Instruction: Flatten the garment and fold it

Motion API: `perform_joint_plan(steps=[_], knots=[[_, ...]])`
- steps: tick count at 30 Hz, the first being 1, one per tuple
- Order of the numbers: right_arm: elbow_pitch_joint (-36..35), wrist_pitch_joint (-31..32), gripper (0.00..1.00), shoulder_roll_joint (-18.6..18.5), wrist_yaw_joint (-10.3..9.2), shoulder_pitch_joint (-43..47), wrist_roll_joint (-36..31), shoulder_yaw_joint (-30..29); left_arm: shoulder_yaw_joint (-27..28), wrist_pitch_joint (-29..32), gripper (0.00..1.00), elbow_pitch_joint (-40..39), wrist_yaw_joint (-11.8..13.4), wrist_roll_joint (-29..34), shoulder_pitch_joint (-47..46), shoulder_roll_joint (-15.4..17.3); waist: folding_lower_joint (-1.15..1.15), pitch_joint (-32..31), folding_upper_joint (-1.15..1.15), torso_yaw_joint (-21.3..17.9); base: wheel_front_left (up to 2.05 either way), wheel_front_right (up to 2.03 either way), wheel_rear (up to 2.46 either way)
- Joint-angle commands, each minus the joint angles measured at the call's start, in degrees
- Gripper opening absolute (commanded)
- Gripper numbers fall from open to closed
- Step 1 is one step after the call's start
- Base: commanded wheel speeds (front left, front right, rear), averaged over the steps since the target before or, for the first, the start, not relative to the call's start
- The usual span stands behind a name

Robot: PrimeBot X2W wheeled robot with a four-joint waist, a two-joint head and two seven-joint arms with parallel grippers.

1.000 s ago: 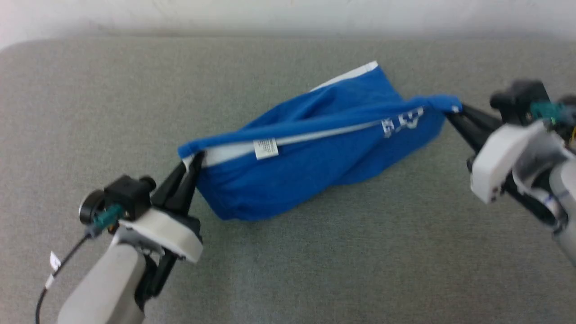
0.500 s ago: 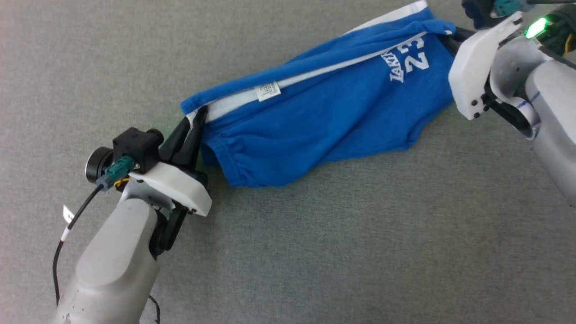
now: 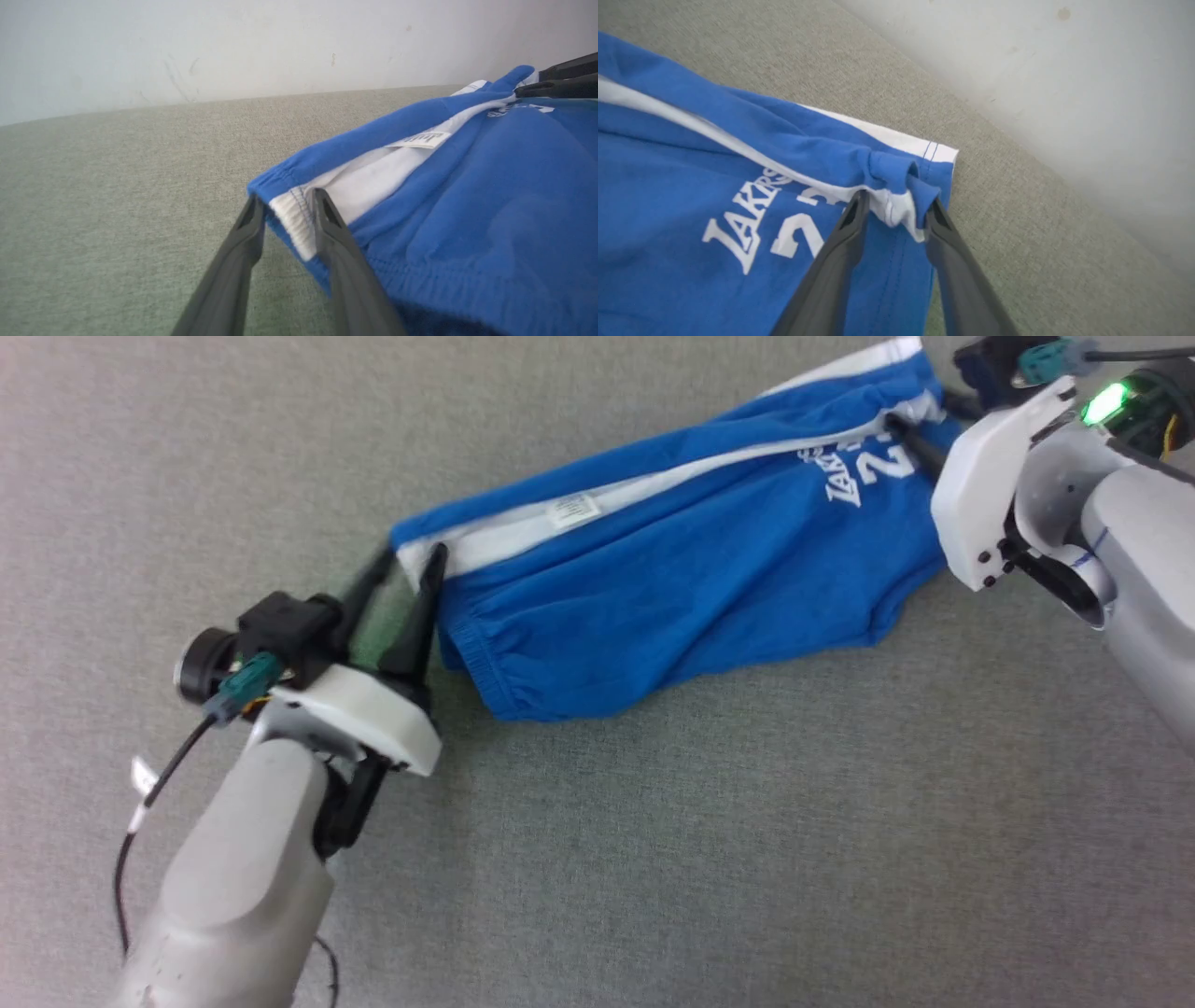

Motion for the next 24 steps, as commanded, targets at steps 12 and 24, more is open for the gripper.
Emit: perform_joint_plan(steps=[12, 24], knots=[[-13.1, 9.9, 1.0, -11.3, -0.05, -3.9, 10.2, 7.8, 4.3, 0.1, 1.0, -14.6, 4.6, 7.1, 6.5, 3.0, -0.01, -8.7, 0.0, 0.0, 0.0, 0.0, 0.0], [-12.6, 34.5, 1.0, -16.0, -0.05, -6.4, 19.8, 12.9, 6.7, 0.1, 1.0, -24.0, 13.4, 14.3, 10.4, -3.0, -0.01, -4.7, 0.0, 4.5, 0.0, 0.0, 0.0]])
